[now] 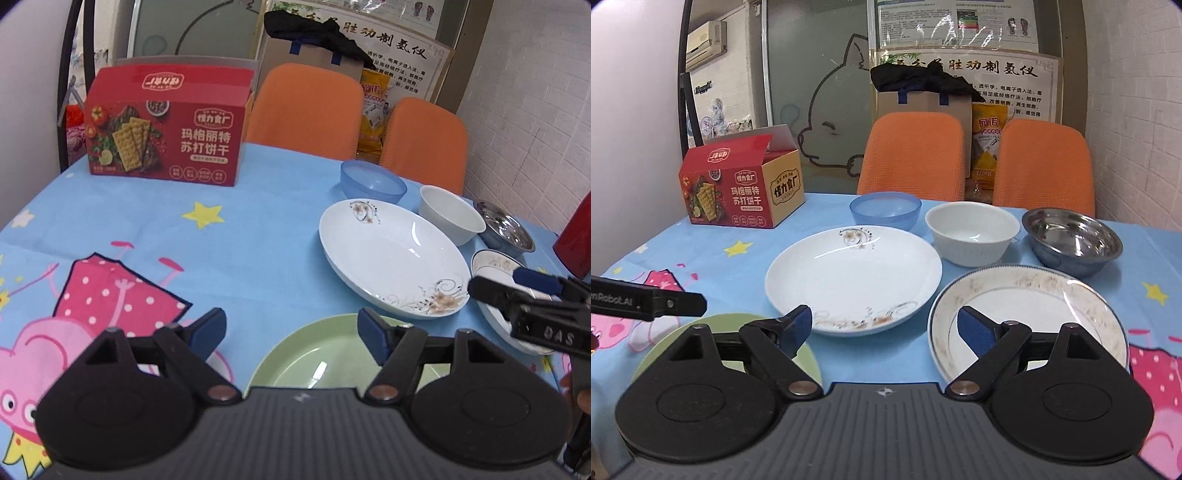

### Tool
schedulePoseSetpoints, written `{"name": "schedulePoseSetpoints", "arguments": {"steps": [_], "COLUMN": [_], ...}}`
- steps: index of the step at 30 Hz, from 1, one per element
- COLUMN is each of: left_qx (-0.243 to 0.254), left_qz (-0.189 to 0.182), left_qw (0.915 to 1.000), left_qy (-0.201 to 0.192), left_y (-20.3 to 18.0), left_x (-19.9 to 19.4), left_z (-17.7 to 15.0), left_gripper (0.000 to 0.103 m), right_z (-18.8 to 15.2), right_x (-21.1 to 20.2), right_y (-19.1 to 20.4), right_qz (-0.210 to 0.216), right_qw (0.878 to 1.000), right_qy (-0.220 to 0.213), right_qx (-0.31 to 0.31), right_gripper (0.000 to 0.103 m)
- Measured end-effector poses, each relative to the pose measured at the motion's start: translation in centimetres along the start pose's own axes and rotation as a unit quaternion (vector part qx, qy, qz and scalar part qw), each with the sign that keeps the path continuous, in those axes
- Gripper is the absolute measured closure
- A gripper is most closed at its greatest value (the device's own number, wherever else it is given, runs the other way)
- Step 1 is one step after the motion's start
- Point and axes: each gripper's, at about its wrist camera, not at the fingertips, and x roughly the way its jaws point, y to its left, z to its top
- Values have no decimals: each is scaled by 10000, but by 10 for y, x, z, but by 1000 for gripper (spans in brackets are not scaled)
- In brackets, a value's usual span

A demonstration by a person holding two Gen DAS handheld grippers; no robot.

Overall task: Organize plates and bowls
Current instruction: 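Grip the rim of the white flower-print plate with the left tool and lift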

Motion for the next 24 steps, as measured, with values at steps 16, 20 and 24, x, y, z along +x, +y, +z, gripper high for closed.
{"name": "schedulePoseSetpoints", "arguments": {"steps": [16,20,24], "left_qx": [-213,-193,-126], "left_qz": [51,-77,-286], "left_qw": [9995,9990,9973], "left_qy": [210,402,661], "left_y": [19,15,6], "left_x": [62,81,105], "left_z": [61,65,66], "left_gripper": [33,33,33], "right_z": [37,35,27], "right_x": [125,126,123], "right_y": [-6,2,2], "right_qz": [346,462,495], "right_qw": [9959,9959,9944], "right_qy": [834,769,931], "right_qx": [66,-105,-78], "right_gripper": [0,0,0]}}
